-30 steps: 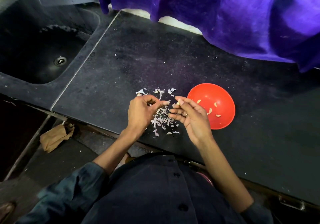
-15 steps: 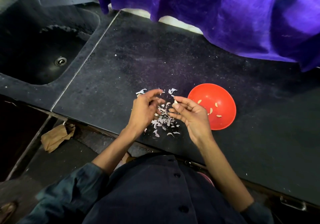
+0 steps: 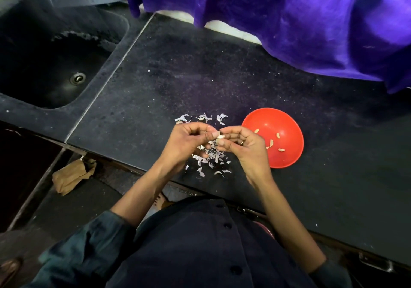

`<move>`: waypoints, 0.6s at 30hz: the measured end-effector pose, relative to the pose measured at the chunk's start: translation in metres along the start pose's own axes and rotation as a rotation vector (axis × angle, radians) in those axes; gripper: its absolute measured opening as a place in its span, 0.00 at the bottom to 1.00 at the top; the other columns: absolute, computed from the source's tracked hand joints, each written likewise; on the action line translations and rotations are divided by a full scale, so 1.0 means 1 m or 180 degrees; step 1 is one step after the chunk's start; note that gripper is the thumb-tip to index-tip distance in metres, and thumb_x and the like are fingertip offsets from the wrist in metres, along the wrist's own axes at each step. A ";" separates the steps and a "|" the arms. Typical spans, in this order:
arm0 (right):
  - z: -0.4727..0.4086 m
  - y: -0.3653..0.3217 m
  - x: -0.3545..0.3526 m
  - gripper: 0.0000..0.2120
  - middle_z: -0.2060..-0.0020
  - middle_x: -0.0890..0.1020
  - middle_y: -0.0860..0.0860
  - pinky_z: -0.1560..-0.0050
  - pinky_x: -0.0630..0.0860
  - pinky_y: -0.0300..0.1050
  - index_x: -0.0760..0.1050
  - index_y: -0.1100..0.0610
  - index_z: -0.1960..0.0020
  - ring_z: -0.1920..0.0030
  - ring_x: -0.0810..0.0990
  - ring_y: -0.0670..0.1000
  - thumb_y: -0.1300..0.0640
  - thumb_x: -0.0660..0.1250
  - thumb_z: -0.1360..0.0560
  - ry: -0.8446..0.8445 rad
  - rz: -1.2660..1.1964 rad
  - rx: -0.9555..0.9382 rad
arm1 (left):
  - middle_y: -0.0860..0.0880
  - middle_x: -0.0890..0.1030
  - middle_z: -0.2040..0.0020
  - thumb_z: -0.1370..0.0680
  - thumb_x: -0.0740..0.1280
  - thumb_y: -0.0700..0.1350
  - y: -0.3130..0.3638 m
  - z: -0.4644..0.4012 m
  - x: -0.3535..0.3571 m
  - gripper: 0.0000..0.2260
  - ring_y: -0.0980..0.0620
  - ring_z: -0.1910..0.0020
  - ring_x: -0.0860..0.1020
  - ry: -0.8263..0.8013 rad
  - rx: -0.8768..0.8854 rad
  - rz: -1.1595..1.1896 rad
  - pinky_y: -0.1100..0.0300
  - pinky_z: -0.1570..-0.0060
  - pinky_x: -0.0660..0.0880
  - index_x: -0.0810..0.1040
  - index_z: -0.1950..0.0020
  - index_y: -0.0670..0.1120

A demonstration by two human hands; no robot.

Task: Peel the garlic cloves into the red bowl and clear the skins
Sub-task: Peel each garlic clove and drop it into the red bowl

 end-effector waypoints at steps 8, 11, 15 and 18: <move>0.004 -0.001 0.002 0.08 0.61 0.85 0.52 0.58 0.80 0.40 0.81 0.64 0.51 0.60 0.85 0.50 0.71 0.69 0.29 -0.0066 -0.0312 0.0003 | 0.50 0.81 0.65 0.25 0.70 0.38 0.000 0.003 0.001 0.03 0.56 0.68 0.78 -0.0306 -0.0288 0.0296 0.63 0.75 0.77 0.81 0.53 0.40; 0.004 -0.002 0.002 0.08 0.59 0.85 0.55 0.59 0.80 0.40 0.81 0.64 0.52 0.60 0.85 0.52 0.71 0.70 0.29 0.0003 -0.0277 -0.0018 | 0.48 0.81 0.64 0.25 0.69 0.37 -0.002 0.004 0.001 0.02 0.55 0.67 0.78 -0.0322 -0.0314 0.0338 0.63 0.76 0.76 0.80 0.53 0.39; 0.004 -0.002 0.003 0.08 0.57 0.85 0.57 0.58 0.80 0.41 0.83 0.60 0.53 0.58 0.84 0.53 0.70 0.71 0.30 0.0022 -0.0065 -0.0148 | 0.46 0.78 0.63 0.23 0.67 0.36 -0.004 0.006 0.005 0.02 0.55 0.67 0.77 -0.0248 -0.0236 0.0379 0.63 0.77 0.76 0.79 0.55 0.38; 0.004 -0.001 0.004 0.07 0.54 0.84 0.62 0.56 0.80 0.42 0.83 0.60 0.52 0.57 0.84 0.55 0.68 0.72 0.29 0.0033 0.0076 -0.0279 | 0.47 0.77 0.65 0.22 0.65 0.36 -0.004 0.008 0.006 0.04 0.56 0.68 0.76 -0.0157 -0.0106 0.0366 0.63 0.78 0.75 0.77 0.55 0.38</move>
Point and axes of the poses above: each hand's wrist, its own z-axis away from the middle knuckle, its own x-axis out of the palm, y = z × x, the point moved 2 cm from there along -z, towards the middle knuckle
